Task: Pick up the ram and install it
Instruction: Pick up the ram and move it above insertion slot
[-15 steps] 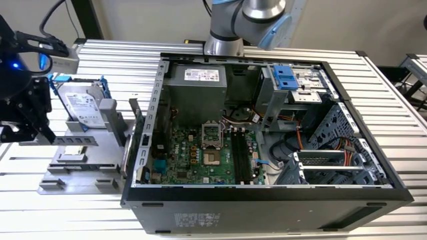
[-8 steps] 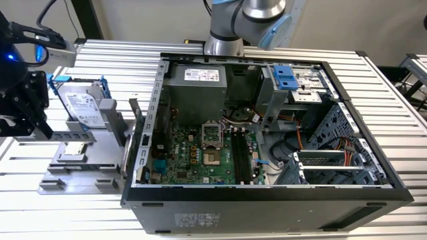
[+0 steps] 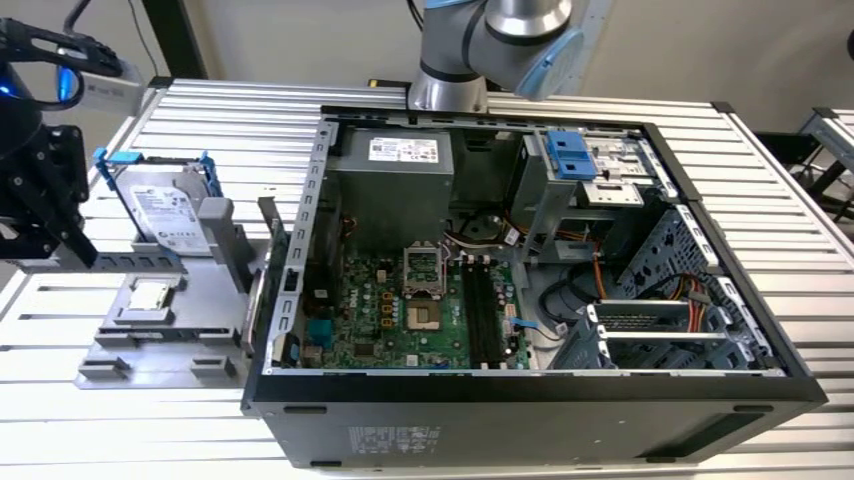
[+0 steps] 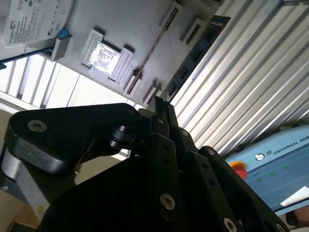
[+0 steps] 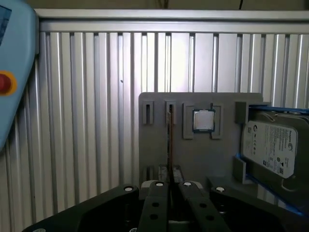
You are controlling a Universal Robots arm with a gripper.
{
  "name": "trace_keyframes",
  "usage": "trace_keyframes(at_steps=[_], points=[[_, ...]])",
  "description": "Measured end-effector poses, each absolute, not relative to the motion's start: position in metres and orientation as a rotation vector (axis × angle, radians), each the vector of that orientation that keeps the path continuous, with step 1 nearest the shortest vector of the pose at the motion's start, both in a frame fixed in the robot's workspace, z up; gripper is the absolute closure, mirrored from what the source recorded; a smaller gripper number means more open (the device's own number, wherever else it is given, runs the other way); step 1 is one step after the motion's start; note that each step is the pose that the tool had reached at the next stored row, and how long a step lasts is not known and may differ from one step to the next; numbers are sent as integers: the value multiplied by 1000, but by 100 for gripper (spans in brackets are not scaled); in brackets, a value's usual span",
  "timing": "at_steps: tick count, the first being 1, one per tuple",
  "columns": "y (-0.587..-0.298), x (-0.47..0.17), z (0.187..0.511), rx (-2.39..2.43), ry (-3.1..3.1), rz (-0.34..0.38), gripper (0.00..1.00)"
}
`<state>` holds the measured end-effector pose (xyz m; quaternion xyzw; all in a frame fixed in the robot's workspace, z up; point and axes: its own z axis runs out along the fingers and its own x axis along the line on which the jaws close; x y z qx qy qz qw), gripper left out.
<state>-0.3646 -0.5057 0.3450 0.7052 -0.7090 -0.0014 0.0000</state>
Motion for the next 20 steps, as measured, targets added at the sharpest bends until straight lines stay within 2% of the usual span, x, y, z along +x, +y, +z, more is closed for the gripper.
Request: trace_keyframes(at_steps=[20], points=[[-506,-365,383,2215,-2227,-4,100]])
